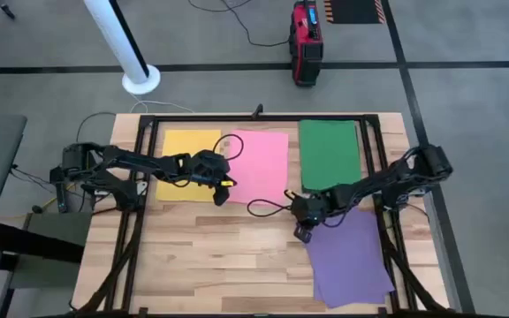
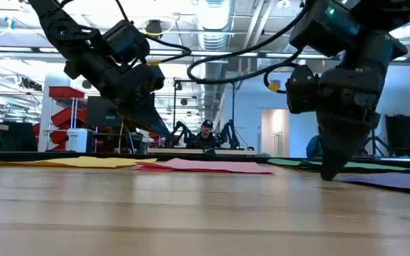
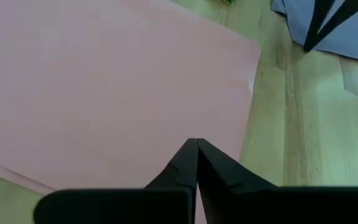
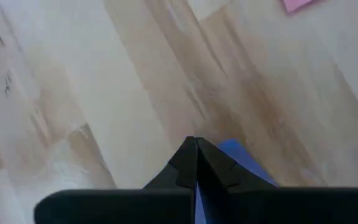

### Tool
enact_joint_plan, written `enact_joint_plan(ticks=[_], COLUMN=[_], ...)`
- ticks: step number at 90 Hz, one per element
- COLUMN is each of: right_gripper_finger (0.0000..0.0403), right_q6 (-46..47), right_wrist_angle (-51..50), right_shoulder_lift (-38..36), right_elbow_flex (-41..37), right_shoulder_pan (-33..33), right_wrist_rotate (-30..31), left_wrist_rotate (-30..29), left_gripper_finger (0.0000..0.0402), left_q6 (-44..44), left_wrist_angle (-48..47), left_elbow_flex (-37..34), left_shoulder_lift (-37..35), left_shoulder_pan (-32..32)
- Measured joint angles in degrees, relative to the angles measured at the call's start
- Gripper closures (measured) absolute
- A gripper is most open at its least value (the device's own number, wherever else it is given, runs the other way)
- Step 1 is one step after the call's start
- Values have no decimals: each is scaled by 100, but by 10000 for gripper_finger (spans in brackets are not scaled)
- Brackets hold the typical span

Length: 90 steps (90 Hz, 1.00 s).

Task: Organize paper
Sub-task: Stack the top violet colored paper on top of the bottom violet colored paper

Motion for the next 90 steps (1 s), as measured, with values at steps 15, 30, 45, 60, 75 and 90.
enact_joint_plan(ticks=[15,30,45,60,75,90], right_gripper_finger=[403,403,403,403,403,403], right_q6=[162,315,301,132,25,-57], right_wrist_angle=[-345,-1066,-1312,-1062,-1137,-932], right_shoulder_lift=[-155,-475,-722,-1086,-1285,-954], right_elbow_flex=[-1,-27,-27,-27,-25,-18], right_shoulder_pan=[-18,-92,-122,-127,-127,-127], right_wrist_rotate=[97,353,587,680,766,712], left_wrist_rotate=[1,-1,-1,-1,-1,-3], left_gripper_finger=[401,401,401,401,401,401], left_q6=[0,0,0,0,0,1], left_wrist_angle=[-1,-1,-1,-1,-1,-7], left_elbow_flex=[0,0,0,0,0,0], left_shoulder_lift=[0,0,0,0,0,0], left_shoulder_pan=[0,0,0,0,-2,0])
